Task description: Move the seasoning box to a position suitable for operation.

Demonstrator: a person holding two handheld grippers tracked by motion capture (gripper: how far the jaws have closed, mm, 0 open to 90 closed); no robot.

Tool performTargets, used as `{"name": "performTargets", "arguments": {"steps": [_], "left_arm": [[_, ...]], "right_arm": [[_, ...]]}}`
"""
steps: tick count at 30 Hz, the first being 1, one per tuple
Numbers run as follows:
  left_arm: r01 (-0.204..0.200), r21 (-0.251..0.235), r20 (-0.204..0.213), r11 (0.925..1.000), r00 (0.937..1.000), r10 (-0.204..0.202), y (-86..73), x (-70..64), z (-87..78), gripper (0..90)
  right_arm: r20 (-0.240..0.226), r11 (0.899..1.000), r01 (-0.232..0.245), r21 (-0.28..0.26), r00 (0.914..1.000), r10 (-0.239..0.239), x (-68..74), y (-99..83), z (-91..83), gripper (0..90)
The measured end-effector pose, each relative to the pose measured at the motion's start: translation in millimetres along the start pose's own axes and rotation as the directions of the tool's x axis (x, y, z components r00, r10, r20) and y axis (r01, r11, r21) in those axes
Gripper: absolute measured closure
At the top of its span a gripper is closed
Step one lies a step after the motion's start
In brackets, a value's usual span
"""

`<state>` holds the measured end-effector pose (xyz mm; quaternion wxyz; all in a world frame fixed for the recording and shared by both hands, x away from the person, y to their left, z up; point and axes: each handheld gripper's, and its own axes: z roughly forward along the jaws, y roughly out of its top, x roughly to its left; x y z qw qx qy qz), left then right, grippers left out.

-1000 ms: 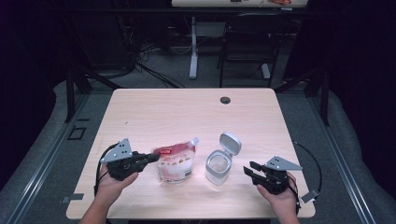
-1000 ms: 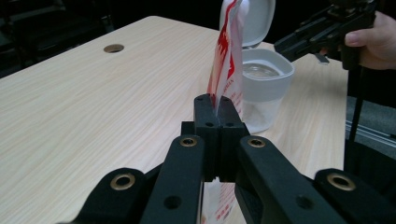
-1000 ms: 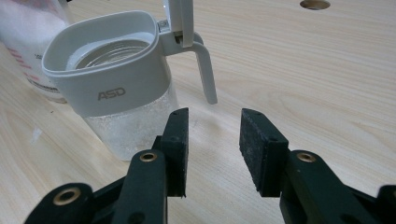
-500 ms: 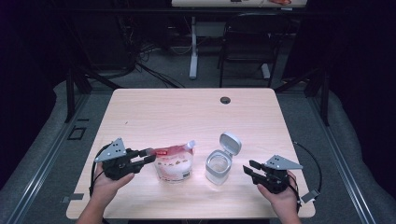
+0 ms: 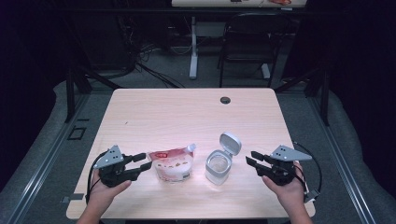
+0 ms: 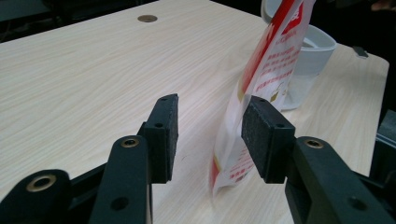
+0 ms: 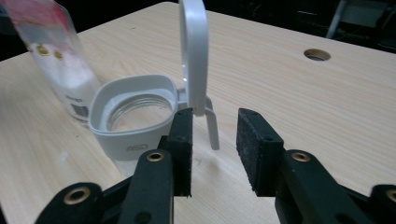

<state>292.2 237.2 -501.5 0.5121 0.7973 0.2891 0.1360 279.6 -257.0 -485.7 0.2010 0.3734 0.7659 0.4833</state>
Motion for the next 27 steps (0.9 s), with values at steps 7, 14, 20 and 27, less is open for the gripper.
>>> {"name": "performTargets", "arguments": {"steps": [7, 14, 20, 27], "left_arm": [[0.002, 0.017, -0.021, 0.9999, 0.9998, -0.002, -3.8, -5.3, -1.3, 56.1], [0.016, 0.025, -0.005, 0.9996, 0.9999, -0.016, -10.9, -4.6, 1.0, 57.9], [0.017, 0.033, -0.004, 0.9993, 0.9998, -0.017, -14.4, -4.3, 5.9, 58.5], [0.011, 0.04, 0.0, 0.9991, 0.9999, -0.011, -15.4, -5.7, 7.2, 58.5]], "right_arm": [[-0.045, 0.992, 0.119, 0.033, 0.992, -0.118, 10.2, 36.2, -1.3, 74.4], [-0.115, 0.966, 0.249, 0.069, 0.9638, -0.24, 31.7, 79.5, 12.9, 77.8], [-0.196, 0.937, 0.338, 0.09, 0.9283, -0.316, 52.2, 108.5, 31.7, 79.3], [-0.261, 0.895, 0.426, 0.133, 0.8863, -0.382, 72.2, 128.7, 52.5, 78.3]]}}
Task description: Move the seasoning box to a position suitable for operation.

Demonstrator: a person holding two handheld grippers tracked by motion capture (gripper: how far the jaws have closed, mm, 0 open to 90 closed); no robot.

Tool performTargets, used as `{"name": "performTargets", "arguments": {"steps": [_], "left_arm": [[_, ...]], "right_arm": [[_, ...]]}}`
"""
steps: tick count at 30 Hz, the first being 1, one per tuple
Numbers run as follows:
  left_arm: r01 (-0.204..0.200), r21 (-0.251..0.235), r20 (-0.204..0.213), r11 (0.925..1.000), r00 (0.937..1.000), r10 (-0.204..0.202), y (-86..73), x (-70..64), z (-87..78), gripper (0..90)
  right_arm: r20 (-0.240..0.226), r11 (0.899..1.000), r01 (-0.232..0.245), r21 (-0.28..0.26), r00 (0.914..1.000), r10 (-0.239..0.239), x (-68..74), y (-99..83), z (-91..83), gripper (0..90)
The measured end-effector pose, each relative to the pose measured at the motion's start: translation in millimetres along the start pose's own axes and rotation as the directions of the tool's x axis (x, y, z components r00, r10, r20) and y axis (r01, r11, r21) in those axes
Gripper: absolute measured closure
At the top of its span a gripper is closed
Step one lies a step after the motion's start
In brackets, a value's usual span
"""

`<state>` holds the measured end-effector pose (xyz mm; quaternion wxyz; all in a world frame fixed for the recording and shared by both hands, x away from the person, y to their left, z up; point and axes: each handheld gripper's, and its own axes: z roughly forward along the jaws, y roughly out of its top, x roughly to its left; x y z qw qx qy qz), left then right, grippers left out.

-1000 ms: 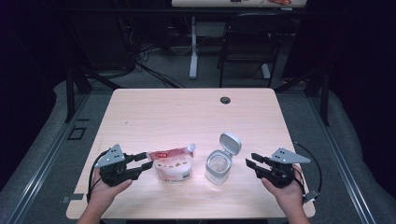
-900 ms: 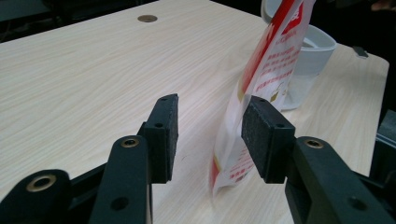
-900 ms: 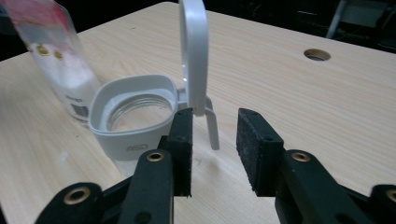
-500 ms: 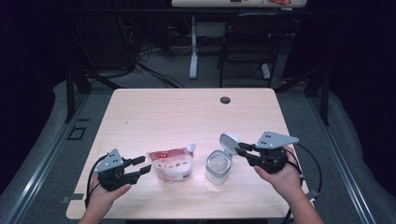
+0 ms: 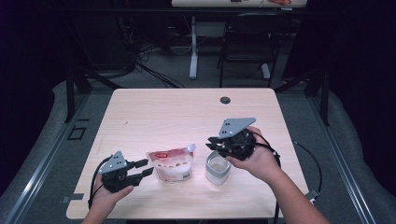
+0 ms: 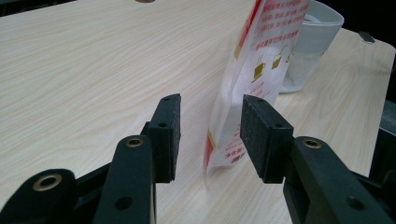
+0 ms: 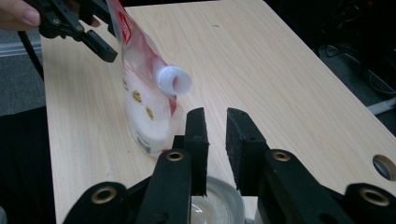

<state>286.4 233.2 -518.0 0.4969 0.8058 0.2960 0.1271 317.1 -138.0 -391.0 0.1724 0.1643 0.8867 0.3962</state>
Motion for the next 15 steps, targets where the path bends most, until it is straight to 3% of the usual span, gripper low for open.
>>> {"name": "performTargets", "arguments": {"steps": [8, 15], "left_arm": [[0.008, 0.0, -0.002, 1.0, 1.0, -0.008, -1.7, 0.9, 0.7, 57.8], [-0.002, 0.009, 0.003, 1.0, 1.0, 0.002, -2.0, 0.1, 2.1, 57.9]], "right_arm": [[-0.029, 0.998, 0.063, 0.03, 0.9976, -0.062, 2.5, 22.4, 8.4, 76.7], [-0.067, 0.989, 0.134, 0.063, 0.9893, -0.129, 7.7, 43.2, 16.8, 76.5]]}}
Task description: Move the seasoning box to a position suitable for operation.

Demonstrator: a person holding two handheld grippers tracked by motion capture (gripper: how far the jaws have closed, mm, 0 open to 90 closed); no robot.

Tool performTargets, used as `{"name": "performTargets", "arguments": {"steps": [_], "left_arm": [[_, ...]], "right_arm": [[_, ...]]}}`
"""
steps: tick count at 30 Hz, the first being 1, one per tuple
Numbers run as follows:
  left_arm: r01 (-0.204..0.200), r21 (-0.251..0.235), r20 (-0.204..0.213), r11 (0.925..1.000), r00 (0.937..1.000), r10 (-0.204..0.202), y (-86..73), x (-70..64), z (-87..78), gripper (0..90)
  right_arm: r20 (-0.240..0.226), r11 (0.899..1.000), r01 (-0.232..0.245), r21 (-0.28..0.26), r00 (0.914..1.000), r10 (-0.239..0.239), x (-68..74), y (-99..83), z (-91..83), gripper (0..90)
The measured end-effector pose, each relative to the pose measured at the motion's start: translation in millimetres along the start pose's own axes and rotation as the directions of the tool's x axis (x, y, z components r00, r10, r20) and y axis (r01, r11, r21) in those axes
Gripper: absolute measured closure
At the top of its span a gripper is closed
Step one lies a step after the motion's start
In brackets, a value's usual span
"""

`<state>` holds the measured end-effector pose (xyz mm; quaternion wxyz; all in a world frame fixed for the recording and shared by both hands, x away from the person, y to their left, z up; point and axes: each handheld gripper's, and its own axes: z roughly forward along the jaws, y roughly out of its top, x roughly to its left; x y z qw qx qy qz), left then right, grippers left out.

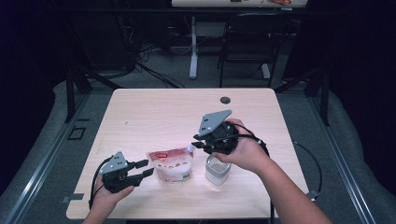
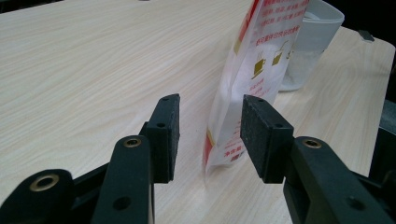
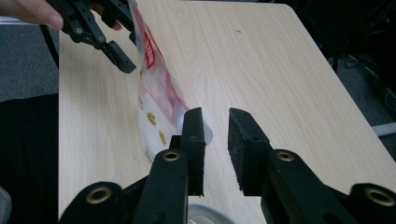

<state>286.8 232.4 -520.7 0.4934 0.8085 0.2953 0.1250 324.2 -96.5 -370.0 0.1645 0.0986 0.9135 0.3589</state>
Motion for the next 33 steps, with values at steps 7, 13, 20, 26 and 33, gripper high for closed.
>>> {"name": "performTargets", "arguments": {"steps": [7, 13, 20, 26, 33], "left_arm": [[0.002, -0.001, -0.001, 1.0, 1.0, -0.002, -1.0, -0.1, 0.4, 57.9], [0.001, -0.001, -0.004, 1.0, 1.0, -0.001, -1.4, 0.1, 0.5, 57.6], [0.001, 0.004, -0.002, 1.0, 1.0, -0.001, -1.6, -0.2, 1.7, 57.6], [-0.003, 0.006, -0.002, 1.0, 1.0, 0.003, -1.8, 0.1, 1.8, 57.6], [-0.006, 0.007, 0.0, 1.0, 1.0, 0.006, -1.9, 0.3, 1.9, 57.7]], "right_arm": [[0.005, 0.998, 0.064, 0.013, 0.998, -0.064, 10.6, 20.7, 9.8, 76.4], [-0.023, 0.997, 0.083, -0.009, 0.9963, -0.083, 20.1, 31.8, 20.1, 75.9], [-0.056, 0.995, 0.102, -0.02, 0.9931, -0.103, 26.9, 41.9, 33.1, 75.5], [-0.083, 0.995, 0.093, -0.022, 0.9921, -0.095, 29.0, 44.8, 47.5, 74.5], [-0.11, 0.996, 0.086, -0.021, 0.99, -0.088, 31.2, 49.2, 64.9, 72.5]]}}
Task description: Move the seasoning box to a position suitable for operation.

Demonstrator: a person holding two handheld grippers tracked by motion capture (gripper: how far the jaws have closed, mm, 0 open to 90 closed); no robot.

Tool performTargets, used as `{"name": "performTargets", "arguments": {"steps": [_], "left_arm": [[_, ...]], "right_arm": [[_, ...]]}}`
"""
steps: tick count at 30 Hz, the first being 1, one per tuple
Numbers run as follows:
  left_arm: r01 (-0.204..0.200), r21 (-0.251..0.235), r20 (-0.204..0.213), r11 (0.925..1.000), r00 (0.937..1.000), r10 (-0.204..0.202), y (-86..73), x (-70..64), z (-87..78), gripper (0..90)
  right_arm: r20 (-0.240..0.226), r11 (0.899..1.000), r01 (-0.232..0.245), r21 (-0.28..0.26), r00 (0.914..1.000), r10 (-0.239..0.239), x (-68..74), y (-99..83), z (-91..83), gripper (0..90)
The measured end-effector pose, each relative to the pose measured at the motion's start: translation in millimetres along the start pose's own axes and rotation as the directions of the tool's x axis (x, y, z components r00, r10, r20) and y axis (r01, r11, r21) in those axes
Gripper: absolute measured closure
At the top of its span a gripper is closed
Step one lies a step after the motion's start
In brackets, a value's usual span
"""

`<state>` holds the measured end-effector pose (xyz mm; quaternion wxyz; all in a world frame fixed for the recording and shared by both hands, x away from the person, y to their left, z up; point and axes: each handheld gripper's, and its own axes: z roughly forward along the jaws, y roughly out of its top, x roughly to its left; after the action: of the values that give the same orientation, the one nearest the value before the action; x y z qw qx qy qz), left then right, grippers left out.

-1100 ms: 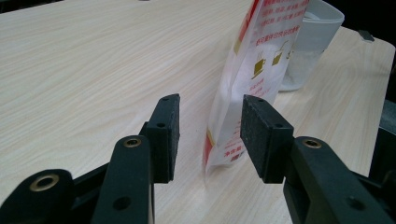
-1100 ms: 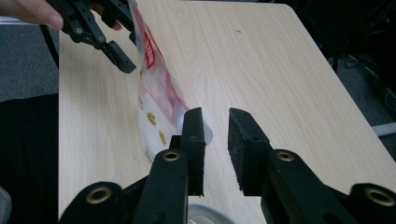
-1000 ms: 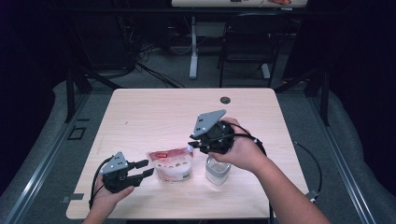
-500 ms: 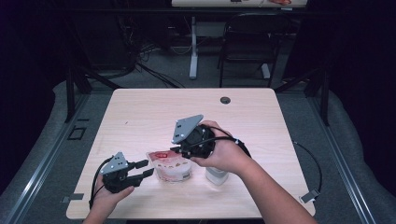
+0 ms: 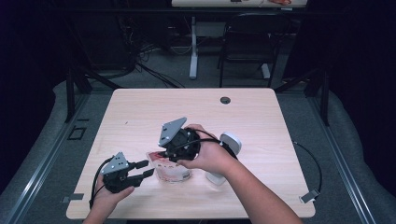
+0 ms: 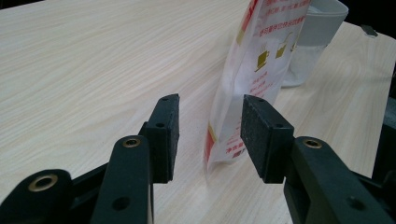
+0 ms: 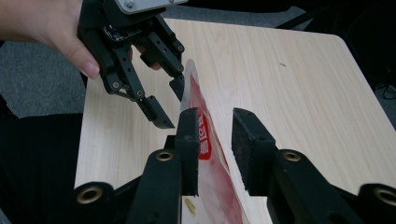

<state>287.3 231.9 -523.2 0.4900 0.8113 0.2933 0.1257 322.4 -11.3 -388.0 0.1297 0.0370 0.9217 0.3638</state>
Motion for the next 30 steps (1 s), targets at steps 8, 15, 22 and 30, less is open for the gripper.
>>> {"name": "performTargets", "arguments": {"steps": [8, 15, 22, 30], "left_arm": [[0.0, 0.0, -0.001, 1.0, 1.0, 0.0, -0.4, 0.0, 0.1, 57.8], [-0.006, 0.003, 0.0, 1.0, 1.0, 0.006, -0.5, 0.4, 0.7, 57.9], [-0.006, 0.01, 0.001, 0.9999, 1.0, 0.006, -0.5, 0.3, 0.9, 58.5], [-0.005, 0.01, 0.002, 0.9999, 1.0, 0.005, -0.6, 0.4, 1.3, 58.4]], "right_arm": [[-0.019, 1.0, 0.013, -0.001, 0.9997, -0.013, 3.3, 5.5, 15.8, 73.0], [-0.025, 1.0, 0.007, 0.0, 0.9997, -0.007, 4.2, 9.1, 24.2, 75.6], [-0.024, 1.0, 0.009, 0.013, 0.9997, -0.009, 4.7, 12.1, 29.2, 77.7], [-0.033, 0.999, 0.041, 0.033, 0.9987, -0.04, 5.3, 14.6, 32.9, 84.6]]}}
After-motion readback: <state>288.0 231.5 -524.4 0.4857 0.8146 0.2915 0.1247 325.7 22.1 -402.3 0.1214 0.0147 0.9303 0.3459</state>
